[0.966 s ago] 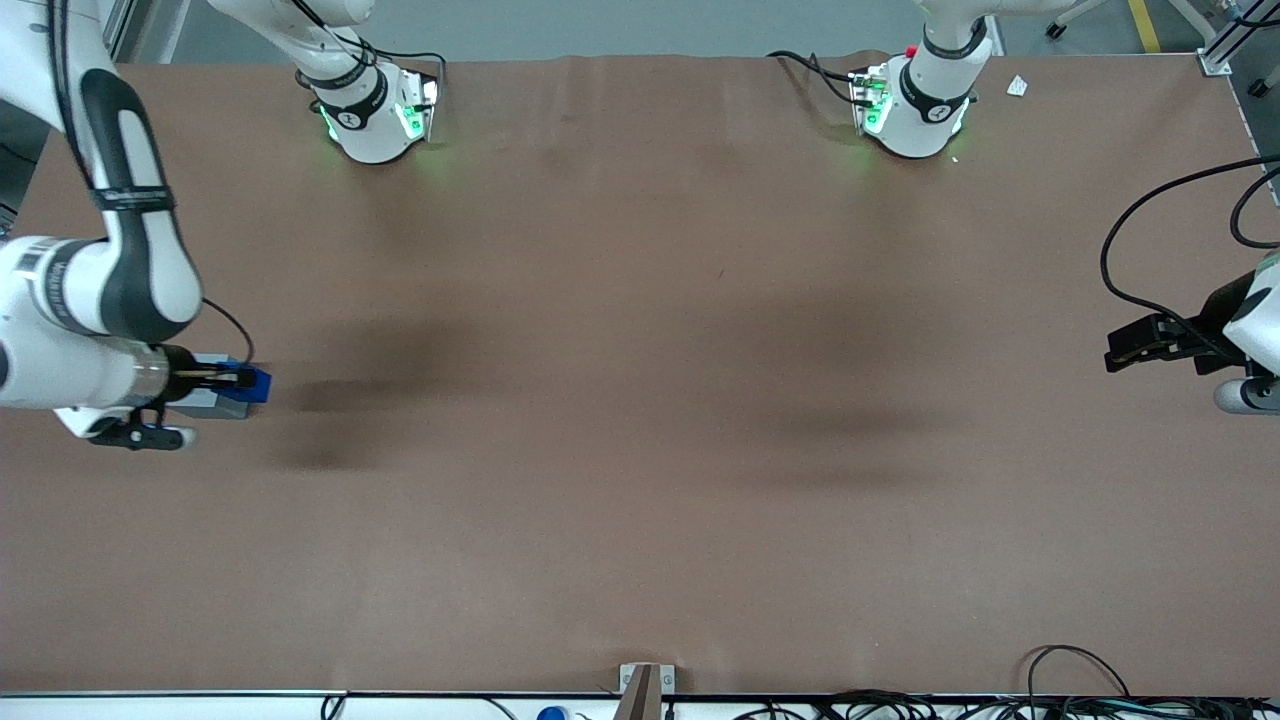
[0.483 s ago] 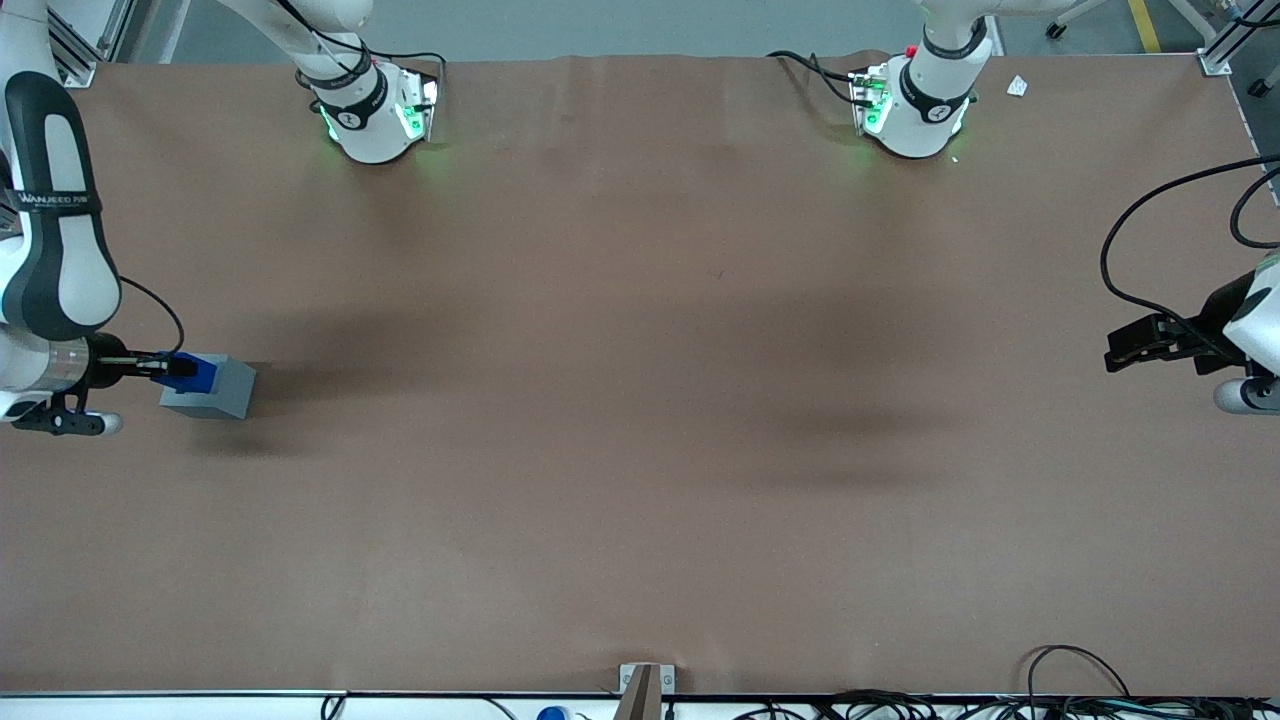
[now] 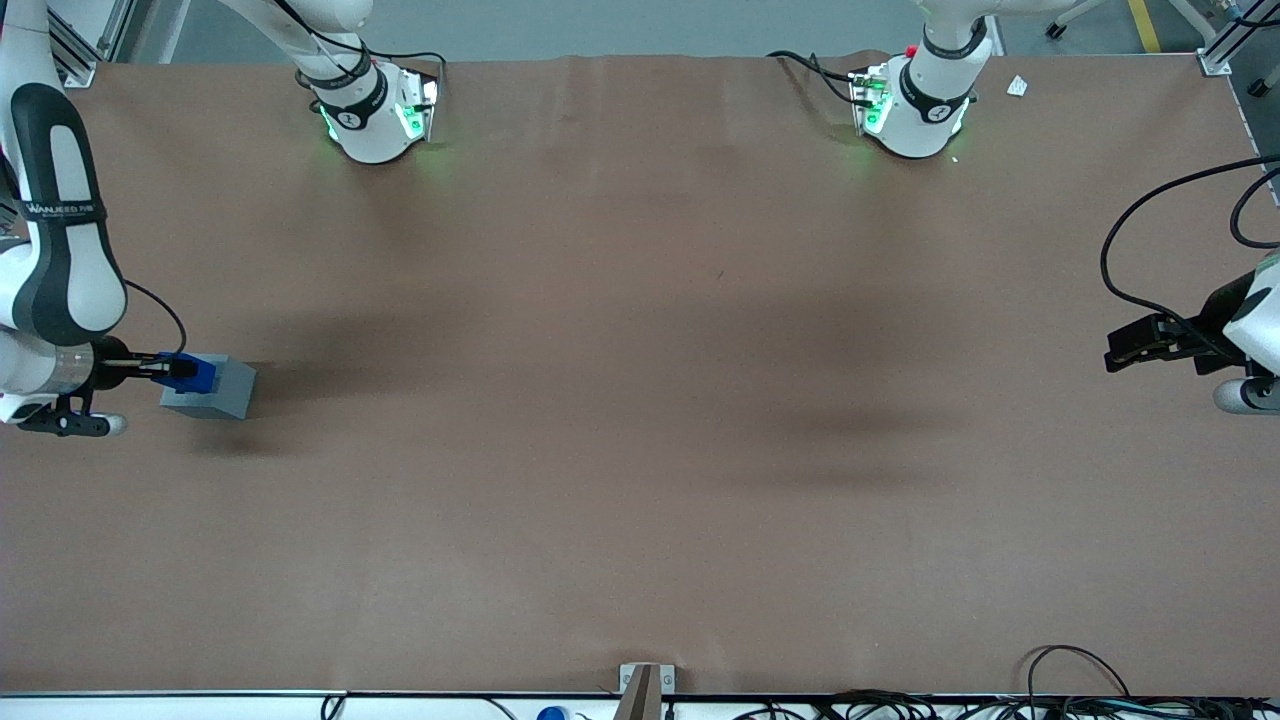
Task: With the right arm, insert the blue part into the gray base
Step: 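Lower the blue block into the gray base's square opening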
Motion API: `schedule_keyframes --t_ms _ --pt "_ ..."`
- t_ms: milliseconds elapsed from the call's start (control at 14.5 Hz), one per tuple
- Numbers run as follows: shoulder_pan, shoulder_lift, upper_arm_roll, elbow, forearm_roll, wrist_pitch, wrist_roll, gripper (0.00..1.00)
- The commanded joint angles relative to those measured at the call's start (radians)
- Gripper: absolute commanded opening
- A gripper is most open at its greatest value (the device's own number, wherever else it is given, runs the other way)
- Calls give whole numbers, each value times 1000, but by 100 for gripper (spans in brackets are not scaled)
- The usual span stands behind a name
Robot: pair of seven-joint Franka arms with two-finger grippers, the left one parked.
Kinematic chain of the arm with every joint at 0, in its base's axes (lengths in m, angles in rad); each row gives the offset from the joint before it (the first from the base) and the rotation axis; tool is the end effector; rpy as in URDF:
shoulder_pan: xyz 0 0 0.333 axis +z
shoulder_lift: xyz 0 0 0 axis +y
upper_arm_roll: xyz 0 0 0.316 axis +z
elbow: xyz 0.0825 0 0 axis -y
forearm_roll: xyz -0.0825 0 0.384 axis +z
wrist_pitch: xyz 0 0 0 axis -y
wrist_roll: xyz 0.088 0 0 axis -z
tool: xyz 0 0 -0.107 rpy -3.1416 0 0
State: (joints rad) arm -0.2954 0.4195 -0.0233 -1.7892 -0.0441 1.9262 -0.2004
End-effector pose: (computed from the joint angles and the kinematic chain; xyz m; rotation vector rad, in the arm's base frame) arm 0.5847 -0.1952 0.2985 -3.0809 0.1486 0.4432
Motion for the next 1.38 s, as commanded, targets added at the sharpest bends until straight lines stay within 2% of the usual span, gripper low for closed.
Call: schedule_keyframes --t_ms 0,1310 --pt "-24 4 19 -6 -36 7 -2 2" --pt "-34 47 20 5 -33 52 -2 2"
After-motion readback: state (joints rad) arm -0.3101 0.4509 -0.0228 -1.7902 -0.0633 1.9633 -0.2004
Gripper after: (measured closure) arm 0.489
